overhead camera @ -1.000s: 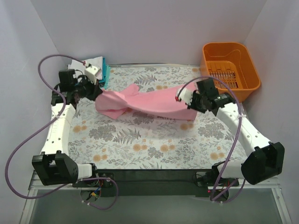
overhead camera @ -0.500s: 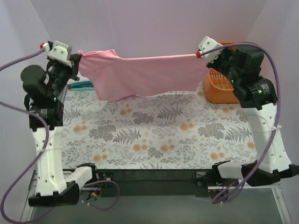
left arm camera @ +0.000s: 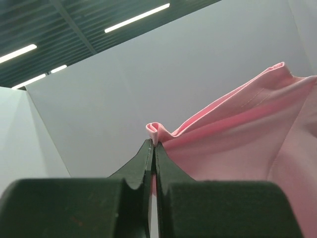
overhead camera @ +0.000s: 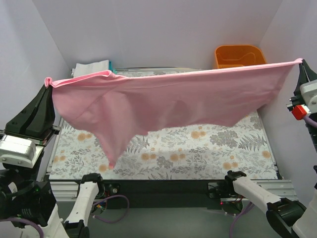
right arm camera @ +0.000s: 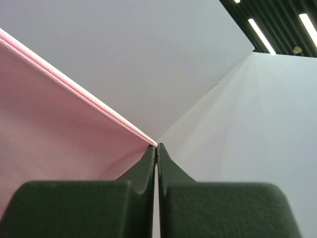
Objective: Fold and stack the t-shirts
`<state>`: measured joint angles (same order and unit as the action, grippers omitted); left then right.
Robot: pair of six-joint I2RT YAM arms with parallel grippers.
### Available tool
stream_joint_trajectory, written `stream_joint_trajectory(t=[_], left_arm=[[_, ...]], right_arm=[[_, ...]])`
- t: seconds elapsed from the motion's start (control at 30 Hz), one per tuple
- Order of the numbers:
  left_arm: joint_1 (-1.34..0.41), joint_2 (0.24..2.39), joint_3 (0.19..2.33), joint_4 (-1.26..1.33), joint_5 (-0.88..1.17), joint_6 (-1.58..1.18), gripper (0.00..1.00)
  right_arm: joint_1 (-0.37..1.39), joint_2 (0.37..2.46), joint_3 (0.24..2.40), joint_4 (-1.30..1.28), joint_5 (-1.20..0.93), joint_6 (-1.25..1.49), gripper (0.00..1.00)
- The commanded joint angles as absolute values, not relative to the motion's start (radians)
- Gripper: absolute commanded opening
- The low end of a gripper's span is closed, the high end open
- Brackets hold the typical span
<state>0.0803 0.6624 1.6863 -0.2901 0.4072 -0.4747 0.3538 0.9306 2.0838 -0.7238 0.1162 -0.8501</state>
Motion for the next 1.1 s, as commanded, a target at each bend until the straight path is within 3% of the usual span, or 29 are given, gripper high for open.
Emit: stream_joint_trajectory(t=[0.0,0.1,0.27,0.5,0.6,0.77,1.07], left_arm=[[0.084,0.718,1.695,-0.370,0.330,-0.436,0.00],[0.084,0.747,1.678,-0.411,0.296,-0.398,0.00],[0.084,0.778,1.522,-0.459,0.378,-0.327,0.00],[0.083,0.801,1.079,-0.374,0.462,-0.261,0.00],[0.084,0.880,0.918,-0.220,0.463,-0.262,0.00],[0.084,1.223,0.863,-0.014,0.509,-0.288,0.00],[0.083,1.831,1.205,0.071,0.492,-0.321,0.00]], right_arm=[[0.342,0.968,2.079,-0.712,0.170,-0.857,0.01],[0.344,0.968,1.970,-0.692,0.167,-0.887,0.01],[0.344,0.950,1.534,-0.514,0.172,-0.937,0.01],[0.344,1.077,1.205,-0.289,0.118,-0.986,0.01],[0.342,1.176,1.099,-0.166,0.117,-1.012,0.01],[0.342,1.495,1.042,0.026,0.141,-1.048,0.01],[0.327,1.963,1.320,0.140,0.239,-1.048,0.01]])
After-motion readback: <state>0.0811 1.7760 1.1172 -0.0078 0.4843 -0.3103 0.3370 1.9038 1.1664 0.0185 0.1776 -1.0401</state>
